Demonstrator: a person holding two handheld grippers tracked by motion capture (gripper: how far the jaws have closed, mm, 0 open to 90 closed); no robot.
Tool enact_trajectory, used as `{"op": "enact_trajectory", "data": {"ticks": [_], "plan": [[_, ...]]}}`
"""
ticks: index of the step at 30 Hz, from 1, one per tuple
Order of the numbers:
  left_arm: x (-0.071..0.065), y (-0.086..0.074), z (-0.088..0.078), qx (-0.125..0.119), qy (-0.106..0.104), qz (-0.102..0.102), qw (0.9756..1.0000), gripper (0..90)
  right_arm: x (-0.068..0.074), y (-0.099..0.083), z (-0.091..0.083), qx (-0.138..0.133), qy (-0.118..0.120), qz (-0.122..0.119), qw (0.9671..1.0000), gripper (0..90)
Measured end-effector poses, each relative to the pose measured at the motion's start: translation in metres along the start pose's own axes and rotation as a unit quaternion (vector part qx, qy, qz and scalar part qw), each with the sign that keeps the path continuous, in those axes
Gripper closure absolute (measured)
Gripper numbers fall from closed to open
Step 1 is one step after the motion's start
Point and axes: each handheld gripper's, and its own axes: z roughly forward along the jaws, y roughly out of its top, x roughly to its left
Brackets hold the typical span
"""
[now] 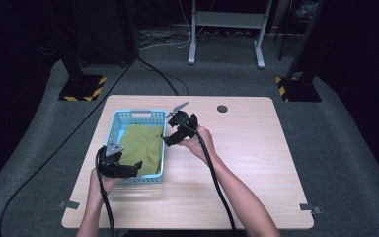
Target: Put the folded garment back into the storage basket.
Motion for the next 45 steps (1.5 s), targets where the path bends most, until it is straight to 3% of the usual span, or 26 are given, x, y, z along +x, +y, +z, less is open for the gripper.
{"op": "enact_trajectory", "data": {"ticks": [7, 16, 19, 22, 27, 31, 35, 37, 39, 41, 45], "plan": [[-0.016, 0.007, 0.009, 0.01, -0.021, 0.019, 0.9996, 1.3, -0.016, -0.029, -0.024, -0.01, -0.009, 0.023, 0.9996, 4.6], [-0.032, 0.011, 0.012, 0.013, -0.042, 0.029, 0.9986, 0.2, -0.03, -0.082, -0.057, -0.025, -0.027, 0.056, 0.9978, 4.5], [-0.041, 0.011, 0.012, 0.011, -0.064, 0.032, 0.9974, 0.2, -0.034, -0.1, -0.067, -0.025, -0.033, 0.064, 0.9971, 4.4], [-0.053, 0.012, 0.012, 0.012, -0.073, 0.048, 0.9961, 0.2, -0.036, -0.116, -0.076, -0.027, -0.042, 0.072, 0.9962, 4.3], [-0.072, 0.013, 0.009, 0.003, -0.1, 0.065, 0.9928, 0.2, -0.038, -0.141, -0.092, -0.034, -0.055, 0.085, 0.9943, 4.1], [-0.088, 0.011, 0.008, 0.001, -0.124, 0.084, 0.9888, 0.2, -0.039, -0.16, -0.1, -0.036, -0.062, 0.093, 0.993, 4.1], [-0.103, 0.007, 0.008, 0.007, -0.15, 0.104, 0.9832, 0.2, -0.041, -0.179, -0.104, -0.034, -0.069, 0.104, 0.9915, 4.0], [-0.109, 0.003, 0.01, 0.012, -0.159, 0.112, 0.9809, 0.2, -0.042, -0.188, -0.105, -0.032, -0.072, 0.111, 0.9907, 3.9], [-0.114, 0.0, 0.009, 0.007, -0.154, 0.123, 0.9803, 0.0, -0.043, -0.197, -0.106, -0.03, -0.076, 0.117, 0.9898, 4.0], [-0.118, -0.001, 0.007, 0.003, -0.17, 0.125, 0.9774, 0.1, -0.044, -0.206, -0.107, -0.027, -0.079, 0.122, 0.989, 4.0], [-0.127, -0.007, 0.006, 0.006, -0.182, 0.139, 0.9733, 0.2, -0.044, -0.222, -0.109, -0.024, -0.085, 0.133, 0.9872, 4.1]]}}
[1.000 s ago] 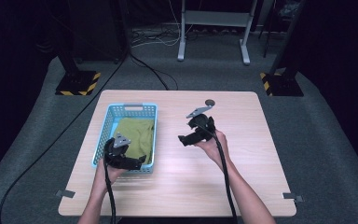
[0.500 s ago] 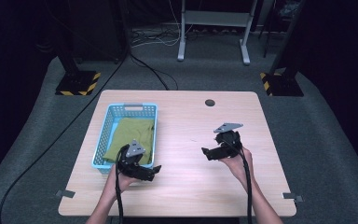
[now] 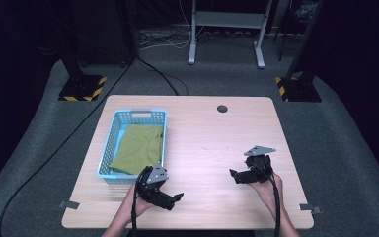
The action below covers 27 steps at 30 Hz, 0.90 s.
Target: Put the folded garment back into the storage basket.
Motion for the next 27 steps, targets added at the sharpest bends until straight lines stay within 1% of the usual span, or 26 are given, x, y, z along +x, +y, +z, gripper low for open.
{"op": "enact_trajectory", "data": {"ticks": [2, 6, 11, 13, 14, 18, 21, 22, 25, 26, 27], "plan": [[-0.006, -0.003, 0.003, 0.006, -0.007, 0.008, 0.9999, 0.4, -0.002, -0.007, 0.0, 0.004, -0.002, 0.004, 1.0, 4.0], [-0.014, -0.012, 0.011, 0.023, -0.02, 0.016, 0.9994, 0.5, -0.004, -0.021, -0.001, 0.008, -0.005, 0.012, 0.9999, 4.0], [-0.016, -0.031, 0.022, 0.05, -0.027, 0.009, 0.9983, 0.4, -0.008, -0.038, -0.001, 0.012, -0.007, 0.02, 0.9997, 3.9], [-0.015, -0.04, 0.025, 0.062, -0.022, 0.009, 0.9978, 0.2, -0.01, -0.046, 0.001, 0.013, -0.005, 0.021, 0.9997, 4.0], [-0.015, -0.044, 0.026, 0.064, -0.021, 0.004, 0.9977, 0.2, -0.01, -0.051, 0.003, 0.017, -0.006, 0.02, 0.9996, 3.8], [-0.01, -0.057, 0.026, 0.063, -0.014, -0.013, 0.9978, 0.2, -0.012, -0.065, 0.006, 0.023, -0.004, 0.022, 0.9995, 3.6], [-0.006, -0.064, 0.028, 0.061, -0.01, -0.023, 0.9978, 0.2, -0.012, -0.074, 0.008, 0.02, -0.003, 0.022, 0.9996, 3.4], [-0.005, -0.065, 0.028, 0.061, -0.007, -0.024, 0.9978, 0.1, -0.012, -0.075, 0.008, 0.018, -0.002, 0.021, 0.9996, 3.4], [-0.004, -0.067, 0.029, 0.052, 0.002, -0.026, 0.9983, 0.1, -0.012, -0.079, 0.008, 0.012, -0.009, 0.014, 0.9998, 3.0], [-0.003, -0.068, 0.029, 0.046, 0.006, -0.028, 0.9985, 0.1, -0.012, -0.08, 0.009, 0.011, -0.01, 0.015, 0.9998, 2.9], [-0.003, -0.068, 0.029, 0.046, 0.006, -0.028, 0.9985, 0.0, -0.013, -0.081, 0.009, 0.009, -0.007, 0.014, 0.9998, 2.3]]}}
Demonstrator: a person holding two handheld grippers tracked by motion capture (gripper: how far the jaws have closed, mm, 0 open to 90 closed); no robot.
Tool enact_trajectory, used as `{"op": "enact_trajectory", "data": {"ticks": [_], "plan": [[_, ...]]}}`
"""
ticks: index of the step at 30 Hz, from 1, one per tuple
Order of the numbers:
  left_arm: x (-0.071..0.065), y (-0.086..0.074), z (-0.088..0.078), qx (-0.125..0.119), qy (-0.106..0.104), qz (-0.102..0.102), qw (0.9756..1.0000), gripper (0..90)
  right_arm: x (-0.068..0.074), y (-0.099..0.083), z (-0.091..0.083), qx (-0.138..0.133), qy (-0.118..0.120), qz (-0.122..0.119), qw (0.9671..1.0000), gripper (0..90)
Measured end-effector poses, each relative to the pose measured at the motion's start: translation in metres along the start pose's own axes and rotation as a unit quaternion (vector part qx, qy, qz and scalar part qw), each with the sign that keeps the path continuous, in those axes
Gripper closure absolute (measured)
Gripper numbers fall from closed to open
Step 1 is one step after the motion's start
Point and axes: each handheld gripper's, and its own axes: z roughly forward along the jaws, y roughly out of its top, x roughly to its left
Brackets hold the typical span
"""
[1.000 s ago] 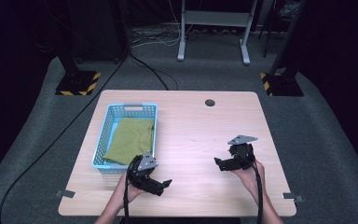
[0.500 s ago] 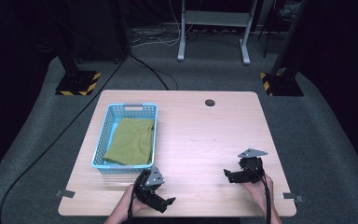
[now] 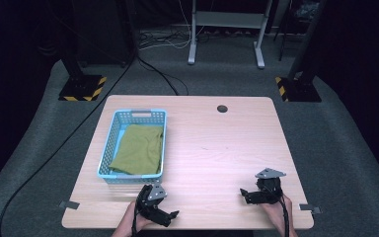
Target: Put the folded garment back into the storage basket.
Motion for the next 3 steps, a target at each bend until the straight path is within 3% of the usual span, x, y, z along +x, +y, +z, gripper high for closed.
{"op": "enact_trajectory", "data": {"ticks": [3], "plan": [[-0.0011, 0.0005, 0.002, -0.003, 0.012, -0.004, 0.9999, 0.0, -0.0004, -0.0023, 0.0024, 0.004, -0.006, -0.007, 0.9999, 0.4]]}}
